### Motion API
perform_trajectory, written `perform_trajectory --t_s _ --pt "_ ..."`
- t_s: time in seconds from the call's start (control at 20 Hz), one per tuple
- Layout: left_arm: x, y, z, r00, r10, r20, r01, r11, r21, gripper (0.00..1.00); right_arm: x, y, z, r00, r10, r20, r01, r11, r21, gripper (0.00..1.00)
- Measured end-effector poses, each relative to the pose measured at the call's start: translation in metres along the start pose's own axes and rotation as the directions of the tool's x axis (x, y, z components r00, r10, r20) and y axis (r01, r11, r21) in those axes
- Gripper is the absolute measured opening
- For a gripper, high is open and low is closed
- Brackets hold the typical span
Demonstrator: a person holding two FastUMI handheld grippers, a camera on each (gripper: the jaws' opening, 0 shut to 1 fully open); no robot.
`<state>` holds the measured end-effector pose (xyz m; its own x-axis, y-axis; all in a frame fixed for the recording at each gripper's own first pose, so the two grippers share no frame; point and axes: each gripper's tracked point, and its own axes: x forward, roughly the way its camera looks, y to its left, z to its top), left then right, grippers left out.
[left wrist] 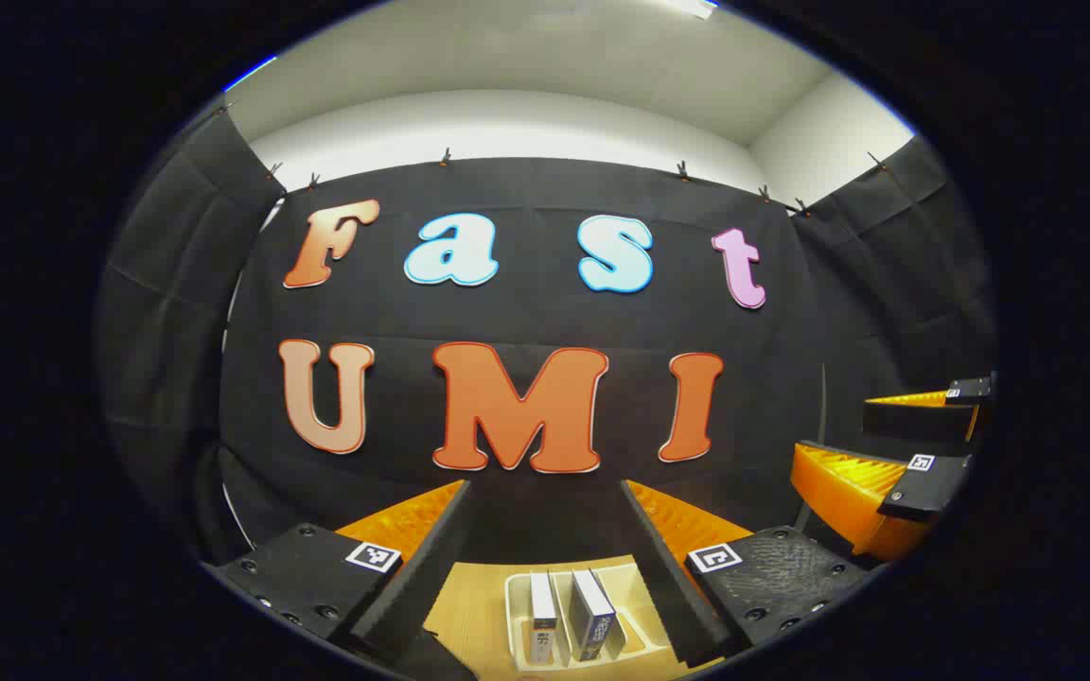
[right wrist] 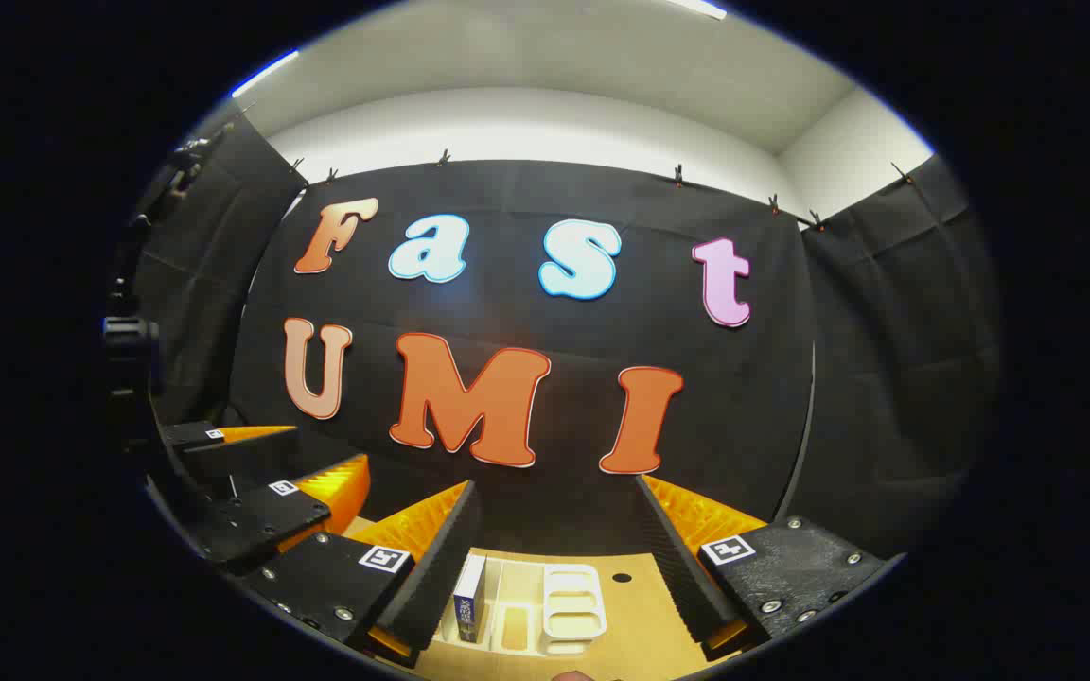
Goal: Open the schoolbag, grab two books from the bookshelf and put them into the schoolbag.
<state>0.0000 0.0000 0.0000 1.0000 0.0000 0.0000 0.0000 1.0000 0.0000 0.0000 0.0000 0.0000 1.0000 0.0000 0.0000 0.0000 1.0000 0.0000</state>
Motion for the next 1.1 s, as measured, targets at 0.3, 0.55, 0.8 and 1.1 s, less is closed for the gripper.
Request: perform_trajectory --t_s 0.3,0.55,0.8,1.1 --pt "-0.004 -0.003 -0.005 0.999 0.002 0.038 -0.002 1.000 -0.011 0.94 0.024 -0.003 -0.020 0.999 0.036 -0.012 -0.035 0.997 0.065 1.00" --pt "0.010 -0.013 -0.032 1.000 0.024 0.011 -0.024 1.000 -0.002 0.95 0.035 -0.005 -0.040 0.998 0.064 -0.030 -0.062 0.997 0.041 0.96" --pt "0.015 -0.016 -0.052 0.999 0.048 -0.017 -0.049 0.998 -0.041 0.95 0.042 -0.005 -0.058 0.995 0.096 -0.040 -0.093 0.994 0.057 0.95" --pt "0.019 -0.012 -0.057 0.995 0.101 -0.001 -0.101 0.994 -0.038 0.93 0.055 -0.003 -0.073 0.991 0.126 -0.047 -0.122 0.989 0.083 0.96"
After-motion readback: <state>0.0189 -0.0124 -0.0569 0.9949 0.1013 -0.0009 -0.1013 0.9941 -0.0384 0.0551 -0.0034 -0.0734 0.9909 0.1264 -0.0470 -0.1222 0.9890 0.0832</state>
